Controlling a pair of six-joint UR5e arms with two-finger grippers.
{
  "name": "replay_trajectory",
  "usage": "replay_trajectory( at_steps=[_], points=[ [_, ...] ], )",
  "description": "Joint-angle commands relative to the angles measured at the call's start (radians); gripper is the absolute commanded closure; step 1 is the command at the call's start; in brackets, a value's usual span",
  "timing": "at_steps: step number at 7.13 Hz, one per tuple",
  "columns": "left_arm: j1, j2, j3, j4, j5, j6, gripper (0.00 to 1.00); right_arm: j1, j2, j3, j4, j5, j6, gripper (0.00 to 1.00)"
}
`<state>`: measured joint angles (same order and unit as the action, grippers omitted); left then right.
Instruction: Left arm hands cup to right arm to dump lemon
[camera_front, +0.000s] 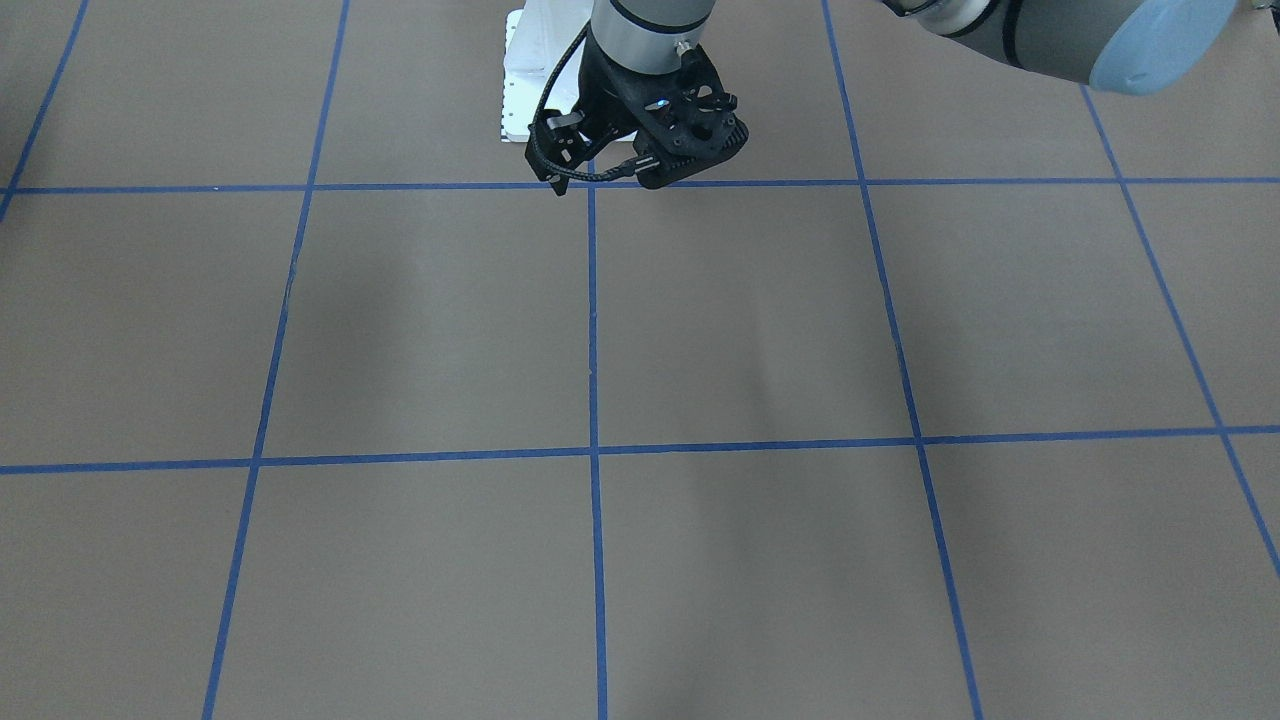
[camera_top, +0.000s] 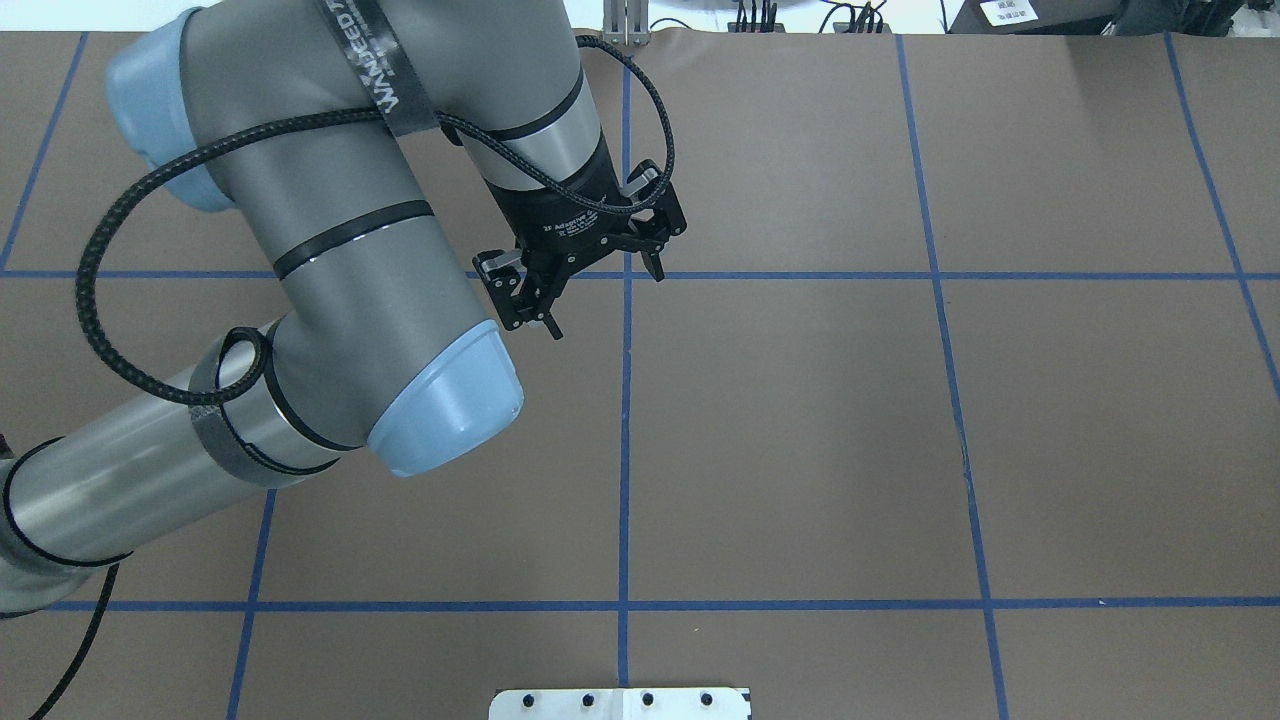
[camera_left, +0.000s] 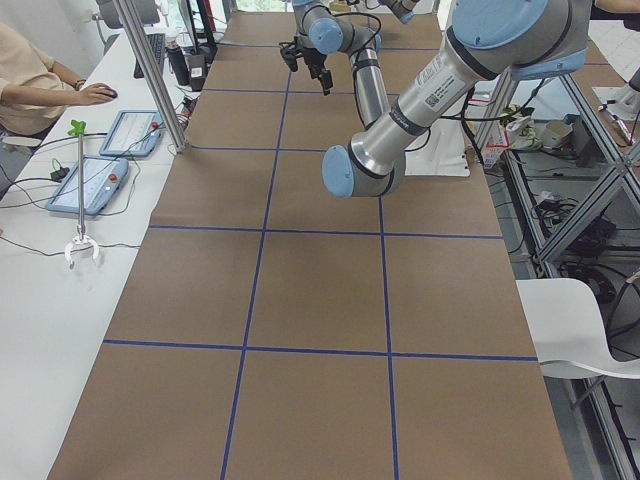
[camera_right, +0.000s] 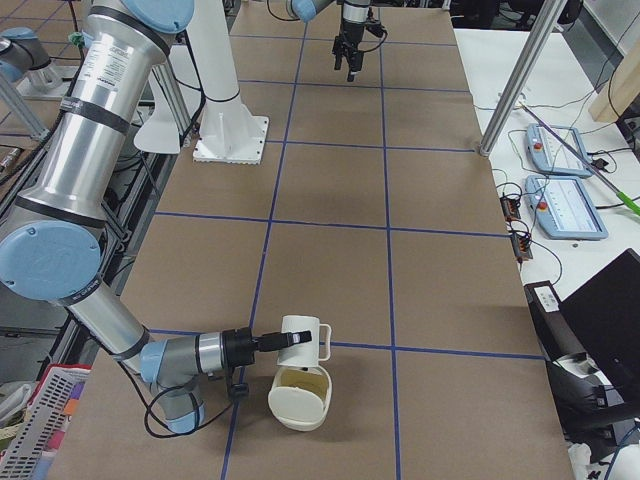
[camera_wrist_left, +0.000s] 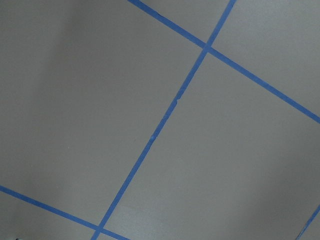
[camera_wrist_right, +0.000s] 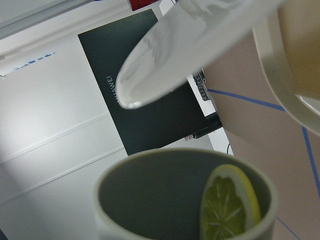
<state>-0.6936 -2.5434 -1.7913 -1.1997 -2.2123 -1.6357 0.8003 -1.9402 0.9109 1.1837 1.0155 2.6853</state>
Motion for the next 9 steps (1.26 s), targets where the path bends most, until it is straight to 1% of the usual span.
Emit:
replay_trajectory(
  at_steps=[1, 3, 4, 5, 6, 8, 9],
  points=[
    [0.000, 0.000, -0.005, 0.000, 0.026, -0.001, 0.00, 0.010, 0.006, -0.007, 0.028, -0.003, 0.096, 1.00],
    [0.005, 0.000, -0.006, 0.003, 0.029, -0.001, 0.00, 0.010, 0.007, -0.007, 0.031, -0.005, 0.186, 1.00],
    [0.006, -0.006, -0.008, 0.003, 0.048, -0.001, 0.00, 0.010, 0.012, -0.009, 0.039, -0.006, 0.239, 1.00],
    [0.006, -0.005, -0.016, 0.005, 0.066, -0.001, 0.00, 0.010, 0.014, -0.020, 0.090, -0.018, 0.270, 1.00],
    [0.006, -0.008, -0.017, 0.005, 0.071, 0.000, 0.00, 0.010, 0.012, -0.026, 0.103, -0.018, 0.319, 1.00],
    [0.006, -0.009, -0.022, 0.005, 0.072, 0.000, 0.00, 0.013, 0.003, -0.032, 0.129, -0.021, 0.382, 1.00],
    [0.006, -0.009, -0.025, 0.006, 0.074, 0.002, 0.00, 0.010, 0.012, -0.038, 0.128, -0.023, 0.369, 1.00]
  ],
)
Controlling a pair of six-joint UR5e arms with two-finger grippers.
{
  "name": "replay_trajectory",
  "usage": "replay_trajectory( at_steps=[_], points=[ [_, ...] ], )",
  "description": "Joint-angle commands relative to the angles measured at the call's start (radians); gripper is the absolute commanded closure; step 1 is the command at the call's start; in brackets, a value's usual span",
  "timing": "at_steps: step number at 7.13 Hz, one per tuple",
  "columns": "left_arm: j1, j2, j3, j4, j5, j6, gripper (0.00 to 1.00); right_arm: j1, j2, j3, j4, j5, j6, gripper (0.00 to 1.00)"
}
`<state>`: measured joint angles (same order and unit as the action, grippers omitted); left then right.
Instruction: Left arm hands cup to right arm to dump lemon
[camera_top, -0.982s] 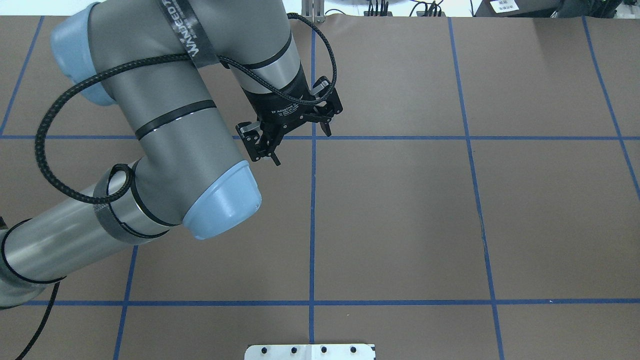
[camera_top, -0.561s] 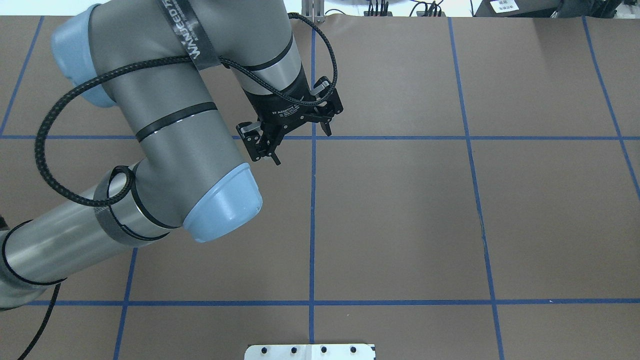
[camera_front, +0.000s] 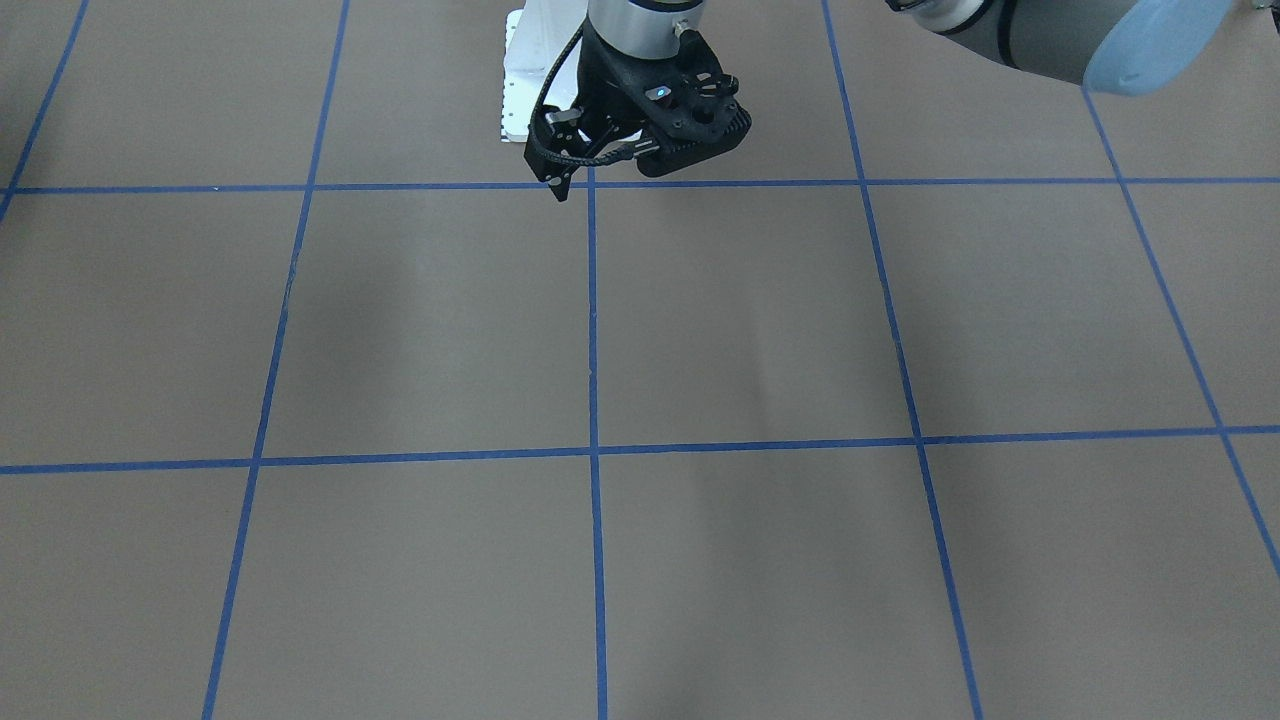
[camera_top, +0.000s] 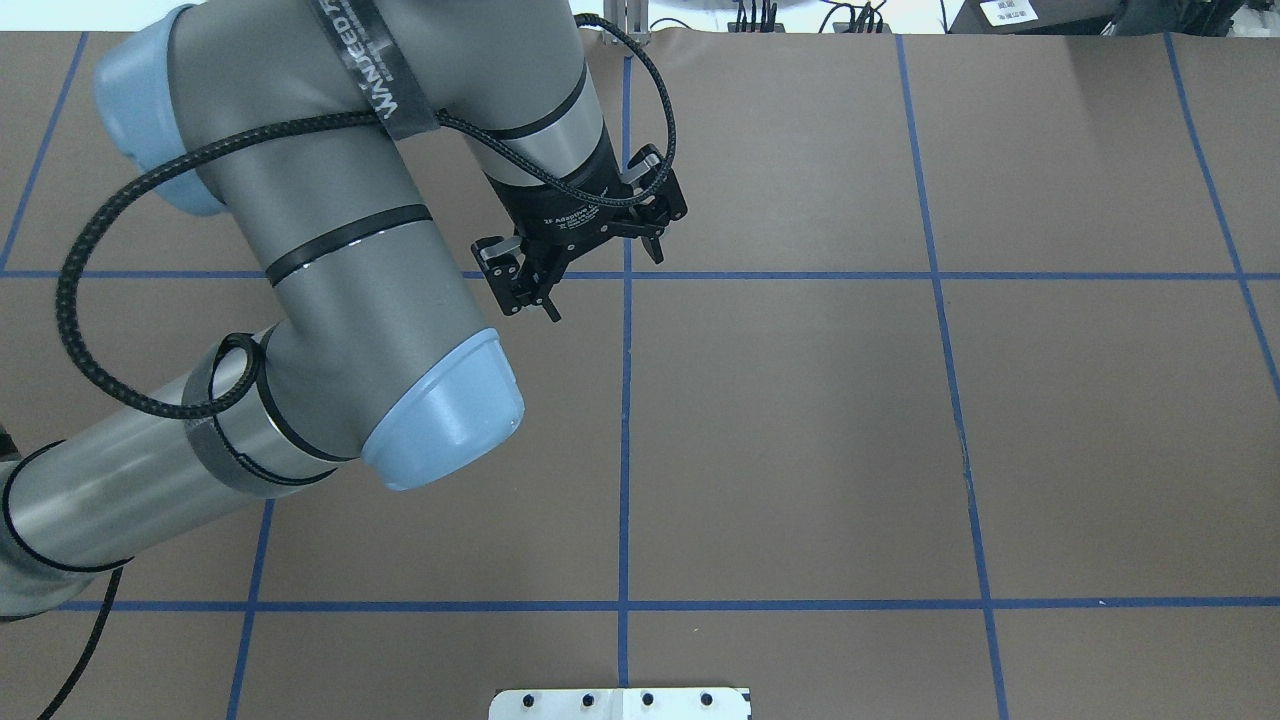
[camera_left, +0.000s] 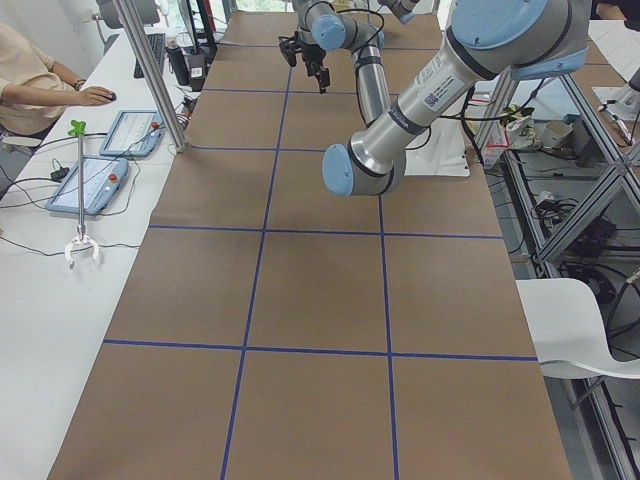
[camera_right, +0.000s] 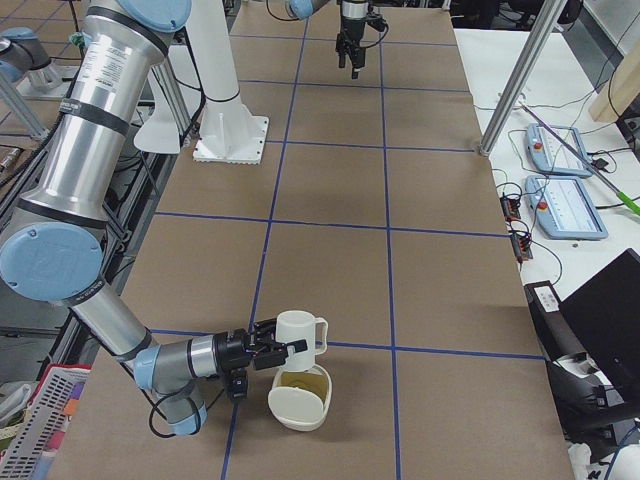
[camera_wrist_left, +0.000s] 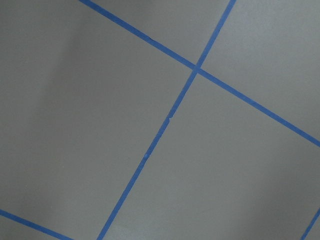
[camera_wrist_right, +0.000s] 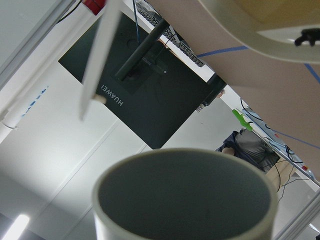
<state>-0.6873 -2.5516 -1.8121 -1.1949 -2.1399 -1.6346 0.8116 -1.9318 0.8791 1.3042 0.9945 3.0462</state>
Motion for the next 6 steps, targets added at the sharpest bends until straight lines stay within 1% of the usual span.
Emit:
replay_trajectory(
  at_steps=[1, 2, 3, 4, 5, 6],
  points=[
    [0.000, 0.002, -0.004, 0.000, 0.000, -0.001, 0.00, -0.003, 0.008, 0.001, 0.004, 0.019, -0.030, 1.00],
    [0.000, -0.001, -0.004, 0.000, 0.000, -0.001, 0.00, -0.005, 0.019, 0.007, -0.005, 0.053, -0.056, 1.00],
    [0.000, 0.004, -0.004, 0.000, 0.000, 0.001, 0.00, -0.005, 0.037, 0.039, -0.082, 0.120, -0.067, 1.00],
    [0.005, 0.002, -0.006, 0.001, 0.000, -0.001, 0.00, -0.003, 0.036, 0.131, -0.183, 0.142, -0.151, 1.00],
    [0.011, 0.004, -0.006, 0.001, -0.001, -0.001, 0.00, -0.003, 0.034, 0.209, -0.279, 0.144, -0.250, 1.00],
    [0.017, 0.004, -0.004, 0.001, -0.002, -0.001, 0.00, -0.005, 0.036, 0.254, -0.327, 0.150, -0.336, 1.00]
  ],
)
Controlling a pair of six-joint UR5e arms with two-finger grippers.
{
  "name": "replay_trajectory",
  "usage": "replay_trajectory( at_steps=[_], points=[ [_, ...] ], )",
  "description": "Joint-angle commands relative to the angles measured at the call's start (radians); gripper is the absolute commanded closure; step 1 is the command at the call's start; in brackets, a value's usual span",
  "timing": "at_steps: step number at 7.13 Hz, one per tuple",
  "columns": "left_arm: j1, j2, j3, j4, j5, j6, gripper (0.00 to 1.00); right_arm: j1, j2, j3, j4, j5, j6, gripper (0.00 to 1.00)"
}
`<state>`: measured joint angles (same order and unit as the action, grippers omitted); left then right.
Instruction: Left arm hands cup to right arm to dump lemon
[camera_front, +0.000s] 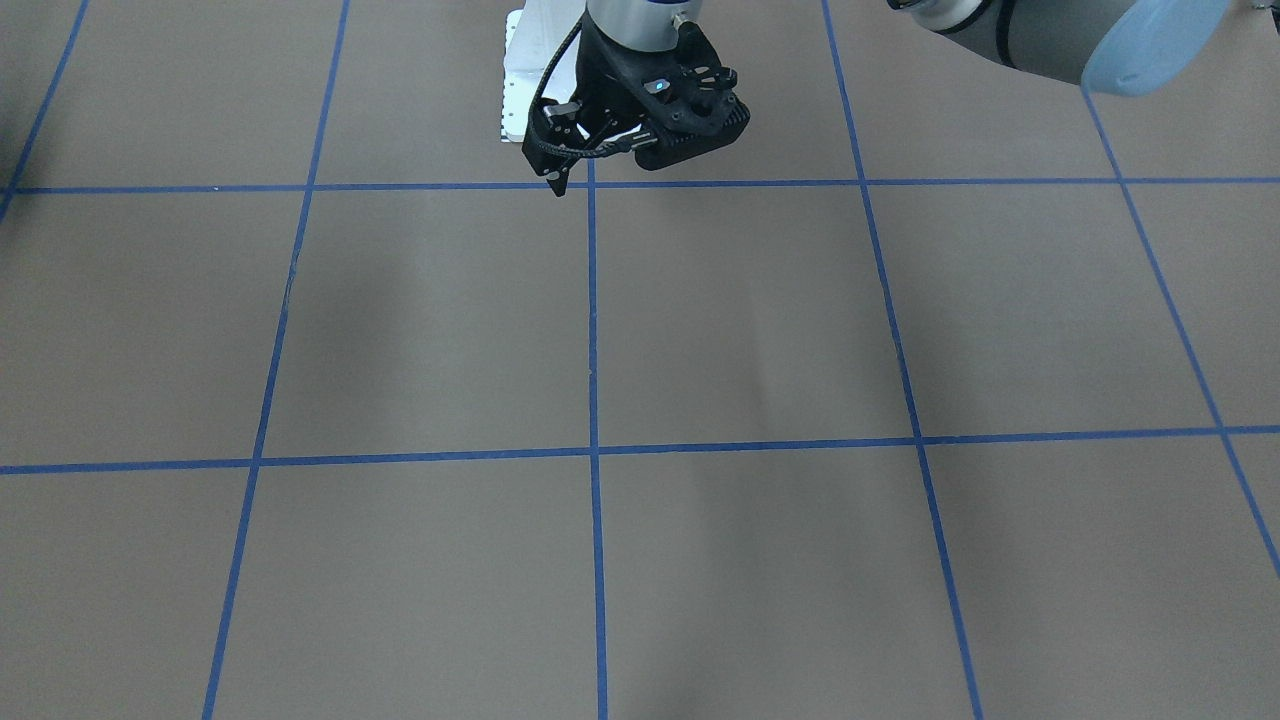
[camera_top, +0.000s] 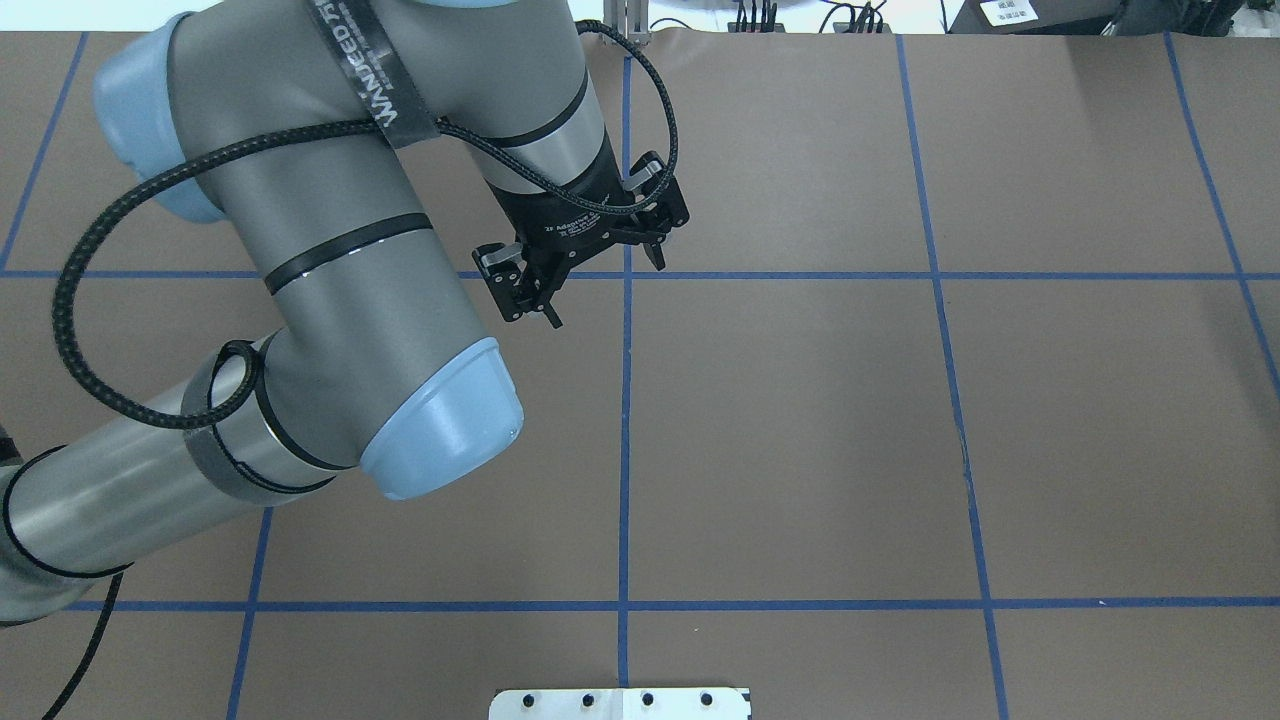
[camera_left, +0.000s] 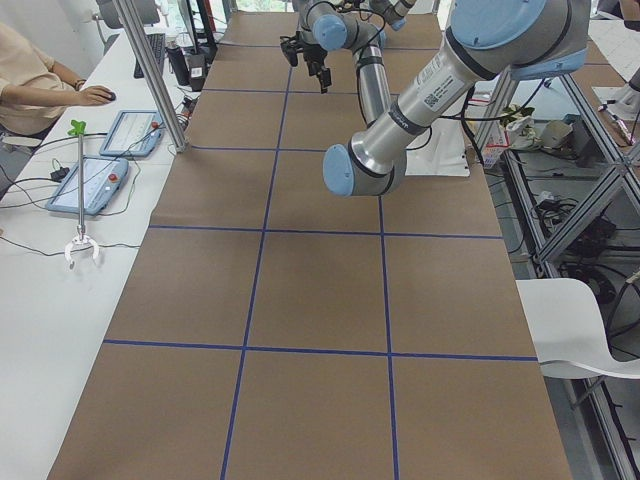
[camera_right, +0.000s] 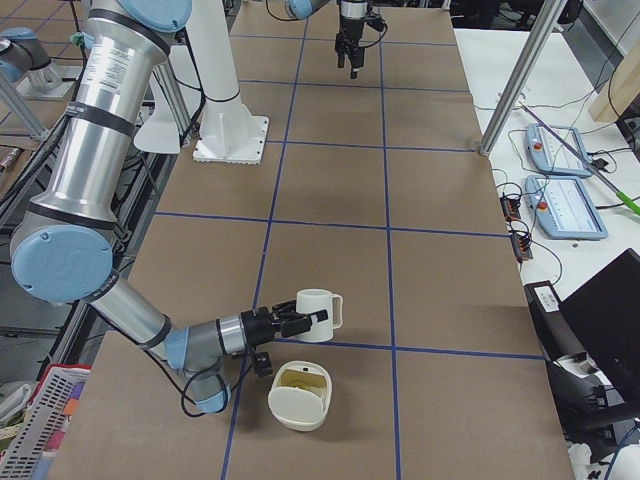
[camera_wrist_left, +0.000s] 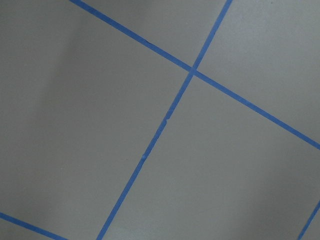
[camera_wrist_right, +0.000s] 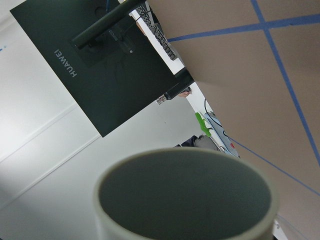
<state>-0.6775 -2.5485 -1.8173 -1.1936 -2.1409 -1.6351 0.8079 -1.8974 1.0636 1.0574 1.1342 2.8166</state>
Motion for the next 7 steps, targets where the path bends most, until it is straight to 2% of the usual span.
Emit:
replay_trajectory(
  at_steps=[1, 3, 7],
  points=[
    [0.007, 0.007, 0.001, -0.001, -0.001, 0.000, 0.00, -0.004, 0.007, 0.102, -0.138, 0.024, -0.184, 1.00],
    [0.015, 0.008, 0.003, -0.003, -0.002, 0.000, 0.00, -0.033, 0.015, 0.284, -0.361, 0.024, -0.413, 1.00],
    [0.016, 0.008, 0.009, 0.000, -0.001, 0.000, 0.00, -0.133, 0.225, 0.355, -0.594, 0.015, -1.128, 1.00]
  ],
)
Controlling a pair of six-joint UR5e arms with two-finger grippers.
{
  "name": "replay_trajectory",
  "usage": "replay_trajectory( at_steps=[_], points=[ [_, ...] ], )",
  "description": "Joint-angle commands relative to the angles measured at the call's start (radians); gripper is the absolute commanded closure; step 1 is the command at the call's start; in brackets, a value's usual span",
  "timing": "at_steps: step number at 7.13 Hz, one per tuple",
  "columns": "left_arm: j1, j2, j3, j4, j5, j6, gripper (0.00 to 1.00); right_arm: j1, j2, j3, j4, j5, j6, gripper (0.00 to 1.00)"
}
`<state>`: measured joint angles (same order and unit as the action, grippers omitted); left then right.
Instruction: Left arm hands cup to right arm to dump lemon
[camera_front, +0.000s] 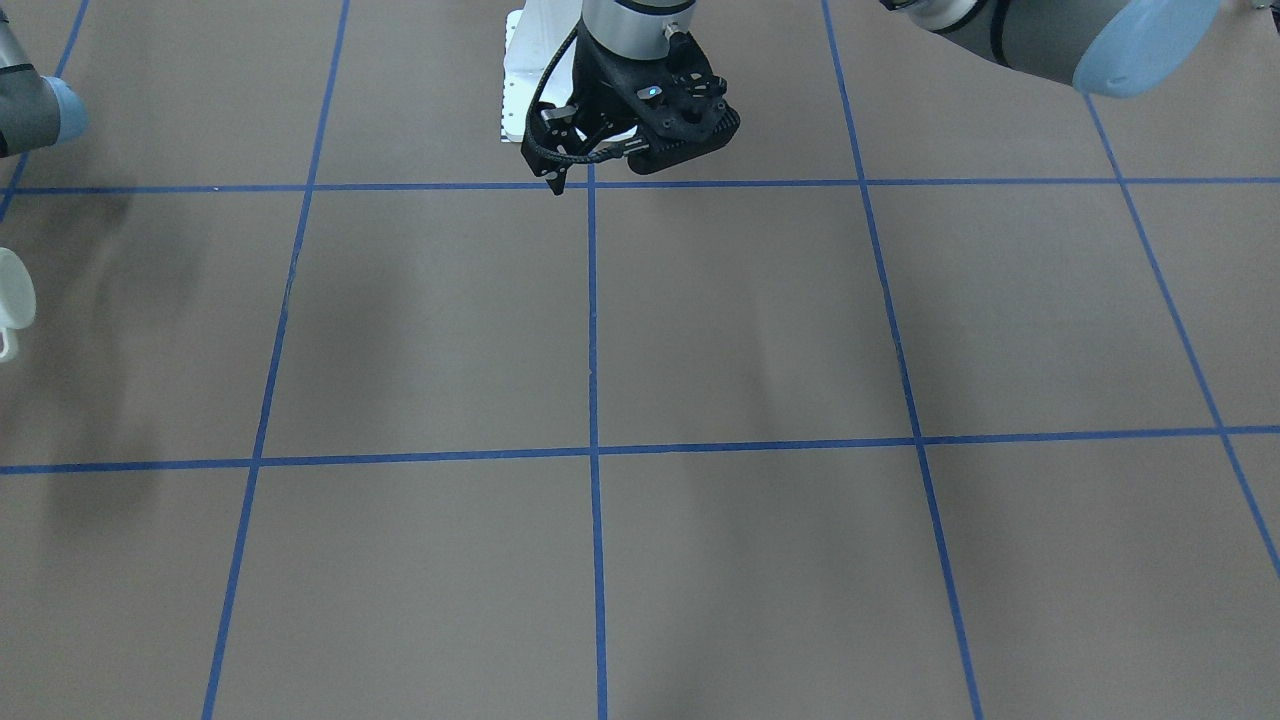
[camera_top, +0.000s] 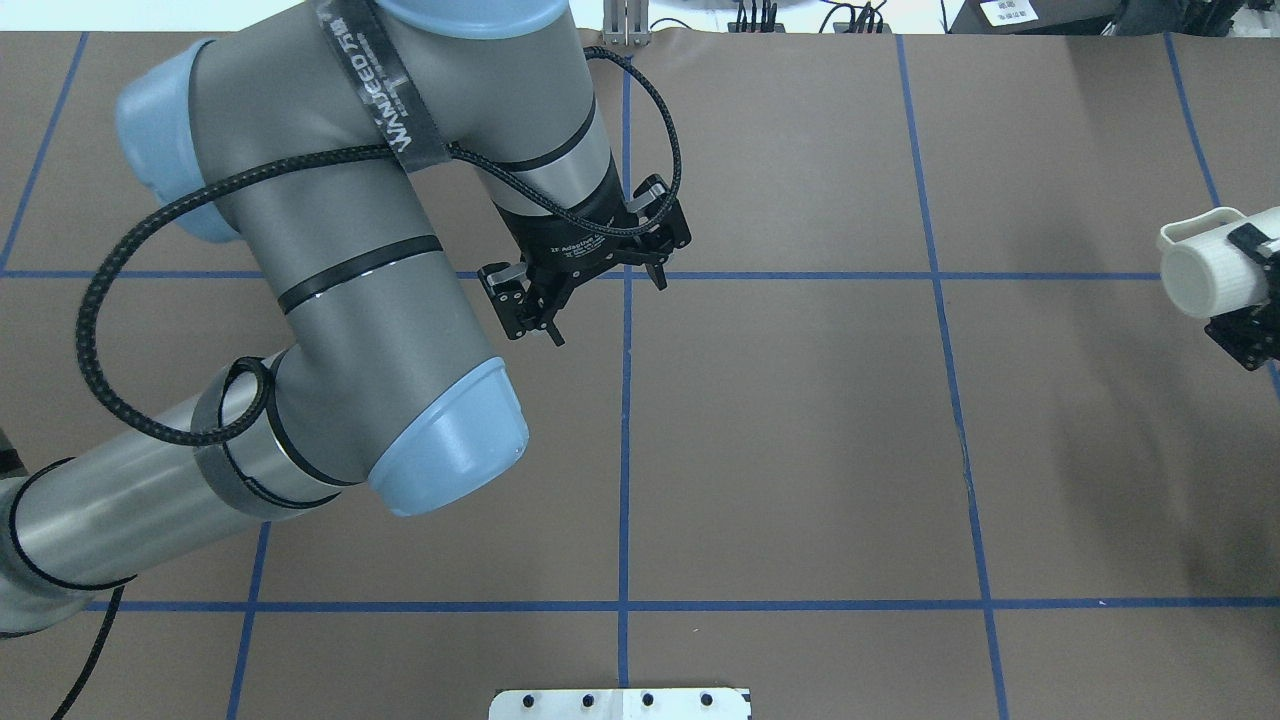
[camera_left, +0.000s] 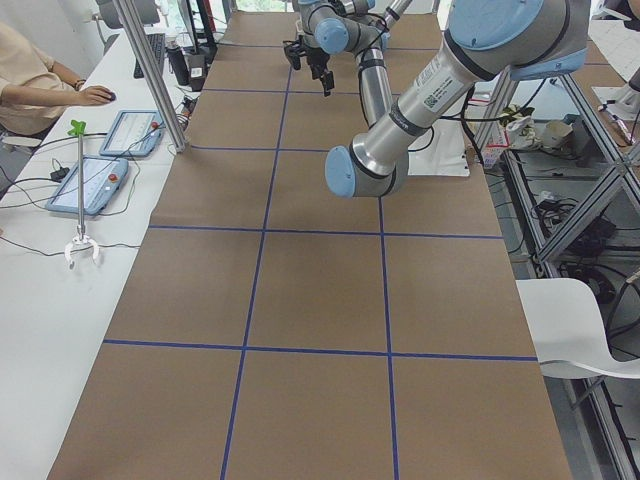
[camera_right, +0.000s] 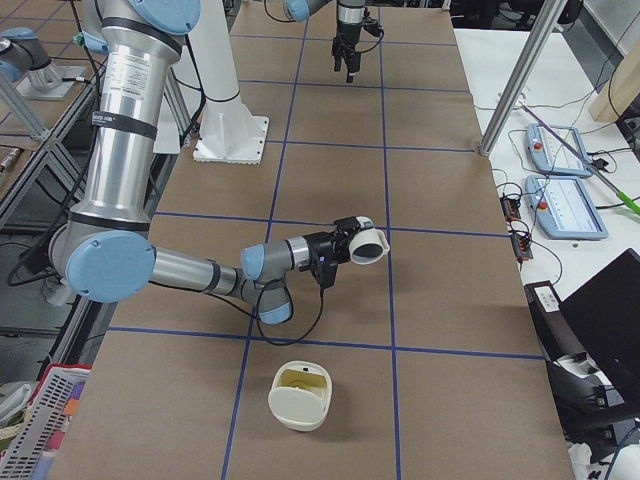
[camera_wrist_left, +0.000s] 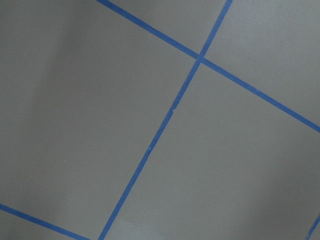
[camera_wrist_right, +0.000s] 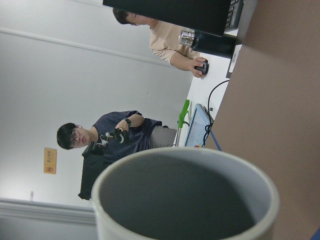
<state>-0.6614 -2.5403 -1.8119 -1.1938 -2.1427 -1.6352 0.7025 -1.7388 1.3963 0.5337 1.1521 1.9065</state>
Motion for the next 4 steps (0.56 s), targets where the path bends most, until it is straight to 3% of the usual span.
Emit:
replay_trajectory(
  at_steps=[1, 3, 4],
  points=[
    [0.000, 0.000, 0.006, 0.000, 0.001, 0.000, 0.00, -0.070, 0.087, 0.067, -0.171, -0.008, -0.331, 1.00],
    [0.000, -0.001, 0.011, 0.000, 0.013, 0.000, 0.00, -0.193, 0.206, 0.168, -0.437, -0.133, -0.599, 1.00],
    [-0.001, -0.001, 0.014, -0.001, 0.015, 0.000, 0.00, -0.258, 0.302, 0.225, -0.641, -0.237, -0.639, 1.00]
  ],
)
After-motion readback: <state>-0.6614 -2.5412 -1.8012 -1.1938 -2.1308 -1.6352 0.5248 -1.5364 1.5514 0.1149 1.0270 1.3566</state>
